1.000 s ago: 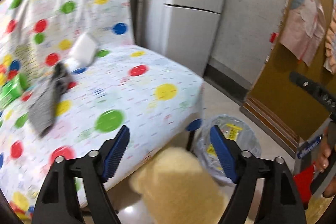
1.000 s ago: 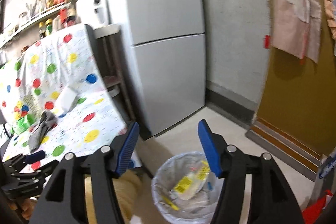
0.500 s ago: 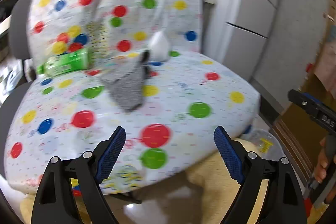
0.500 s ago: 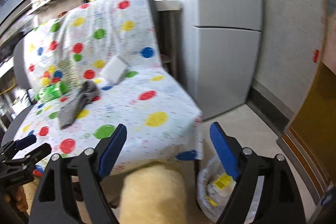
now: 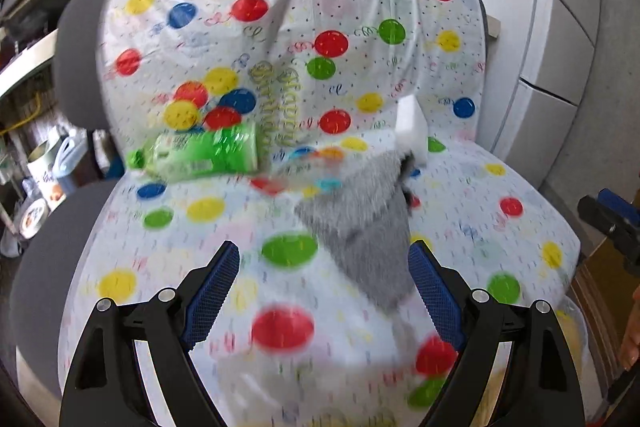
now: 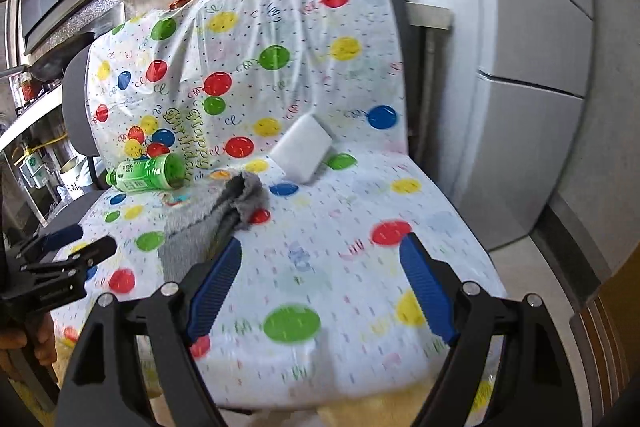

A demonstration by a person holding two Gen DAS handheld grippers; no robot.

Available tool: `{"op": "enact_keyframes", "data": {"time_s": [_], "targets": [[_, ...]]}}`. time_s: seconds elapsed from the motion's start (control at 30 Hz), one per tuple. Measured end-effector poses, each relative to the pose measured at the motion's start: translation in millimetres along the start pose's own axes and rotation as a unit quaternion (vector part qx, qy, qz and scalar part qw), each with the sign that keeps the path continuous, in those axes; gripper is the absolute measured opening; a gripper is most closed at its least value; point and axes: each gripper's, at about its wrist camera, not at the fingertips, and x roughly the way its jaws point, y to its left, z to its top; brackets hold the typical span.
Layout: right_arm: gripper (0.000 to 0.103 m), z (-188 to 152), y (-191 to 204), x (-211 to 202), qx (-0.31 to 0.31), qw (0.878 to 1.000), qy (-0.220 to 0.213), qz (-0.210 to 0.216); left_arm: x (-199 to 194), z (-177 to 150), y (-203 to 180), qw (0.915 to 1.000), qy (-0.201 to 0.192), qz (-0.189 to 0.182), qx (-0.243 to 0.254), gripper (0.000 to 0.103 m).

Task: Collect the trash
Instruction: 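Grasp the clear blue-labelled bottle with the left gripper while the right gripper grasps the grey cloth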

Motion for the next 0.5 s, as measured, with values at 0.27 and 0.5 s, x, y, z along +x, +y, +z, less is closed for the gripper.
{"op": "enact_keyframes", "data": {"time_s": [0.27, 0.5], "targets": [[0.080, 42.5, 9.5, 70.5, 0.006, 1.000, -0.001, 0.022, 86.4, 42.9, -10.3, 0.9988, 0.034, 0.015, 0.033, 0.086], [0.080, 51.1, 16.1, 104.2, 0.020, 0.998, 0.004, 0.051, 147.4, 44.1, -15.6, 0.9901, 0.103, 0.060, 0.075, 0.085]]}}
